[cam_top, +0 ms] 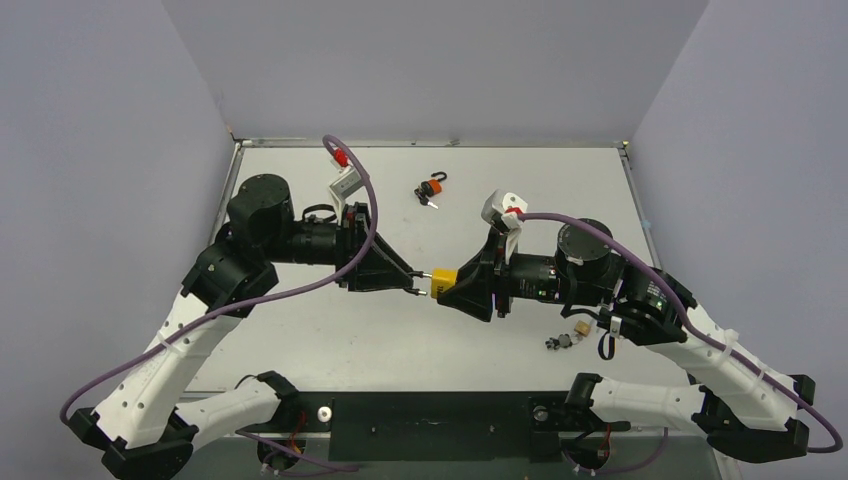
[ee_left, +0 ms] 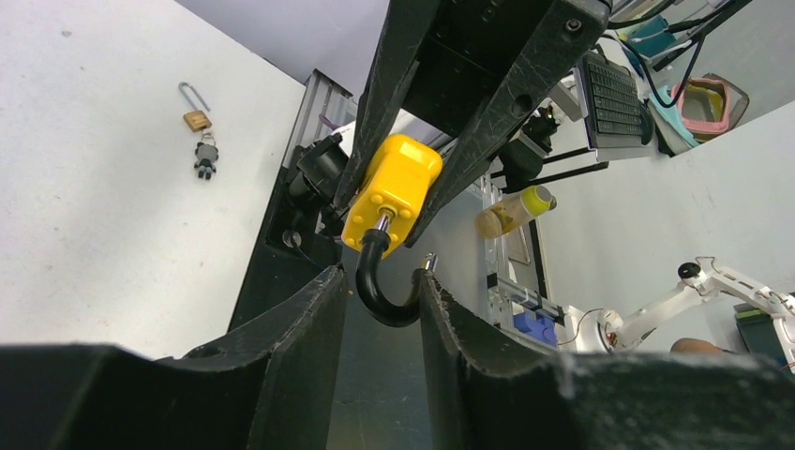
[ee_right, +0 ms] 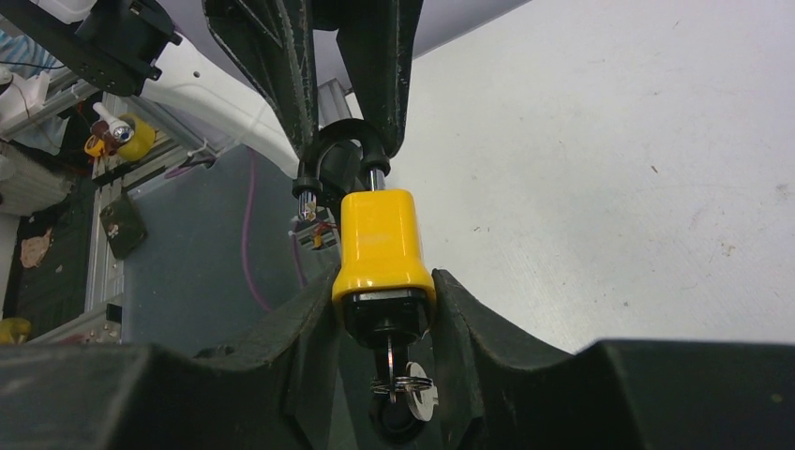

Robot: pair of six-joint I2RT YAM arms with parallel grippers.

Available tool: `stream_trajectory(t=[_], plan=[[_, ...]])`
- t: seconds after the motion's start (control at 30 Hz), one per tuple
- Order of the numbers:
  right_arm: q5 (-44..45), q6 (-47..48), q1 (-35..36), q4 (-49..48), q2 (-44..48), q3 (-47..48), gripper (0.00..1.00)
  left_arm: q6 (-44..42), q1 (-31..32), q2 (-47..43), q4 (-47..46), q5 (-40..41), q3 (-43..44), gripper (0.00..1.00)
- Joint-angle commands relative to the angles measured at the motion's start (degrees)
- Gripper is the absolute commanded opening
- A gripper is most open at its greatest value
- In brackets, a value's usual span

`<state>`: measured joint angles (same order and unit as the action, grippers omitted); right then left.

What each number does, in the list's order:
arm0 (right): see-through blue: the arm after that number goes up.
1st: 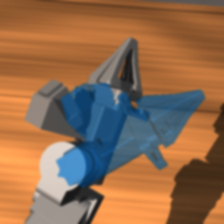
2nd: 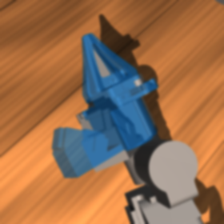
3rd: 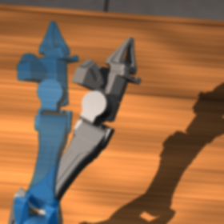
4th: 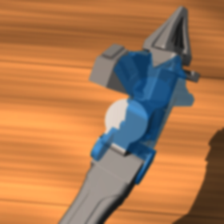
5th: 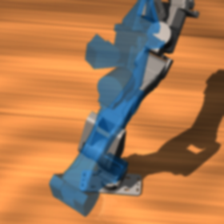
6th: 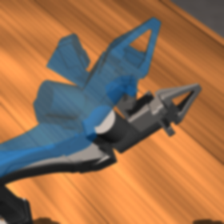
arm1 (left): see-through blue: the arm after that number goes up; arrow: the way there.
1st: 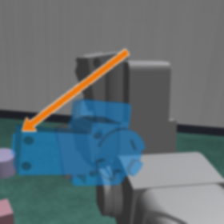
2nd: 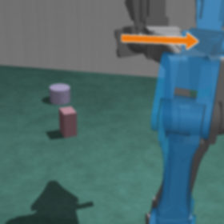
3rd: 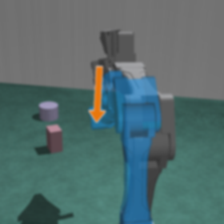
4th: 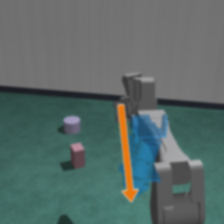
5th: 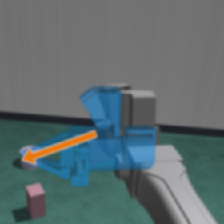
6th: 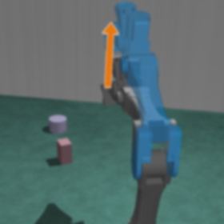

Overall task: Lock with the key
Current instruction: Lock the lock.

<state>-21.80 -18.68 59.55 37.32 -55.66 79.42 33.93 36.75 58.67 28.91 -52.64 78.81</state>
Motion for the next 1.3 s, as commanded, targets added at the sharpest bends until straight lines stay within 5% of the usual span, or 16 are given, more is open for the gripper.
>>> stream_trajectory(t=[0.0, 0.5, 0.67, 0.83, 1.27], plan=[[1.4, 0.4, -0.3, -5.8, 0.0, 3.7, 0.0, 0.5, 0.6, -1.9, -2.7, -1.8, -1.2, 0.34], [-0.9, -0.1, -0.3, -6.3, -0.7, 3.5, 0.0, 5.0, 0.2, -1.6, -7.3, -1.6, -2.6, 0.35], [-1.2, -0.2, -0.3, -6.3, 0.0, 3.4, 0.0, 4.9, 0.0, -1.6, -7.0, -0.9, -2.4, 0.23], [-3.3, -1.3, -0.4, -7.7, 0.0, 2.6, 0.0, 3.0, 0.0, -1.6, -5.2, 1.3, -2.8, 0.01], [-11.0, -11.2, -1.1, -20.1, 0.1, -3.8, 0.0, -5.0, 4.1, -5.3, -2.9, 4.8, -2.9, 0.0]])
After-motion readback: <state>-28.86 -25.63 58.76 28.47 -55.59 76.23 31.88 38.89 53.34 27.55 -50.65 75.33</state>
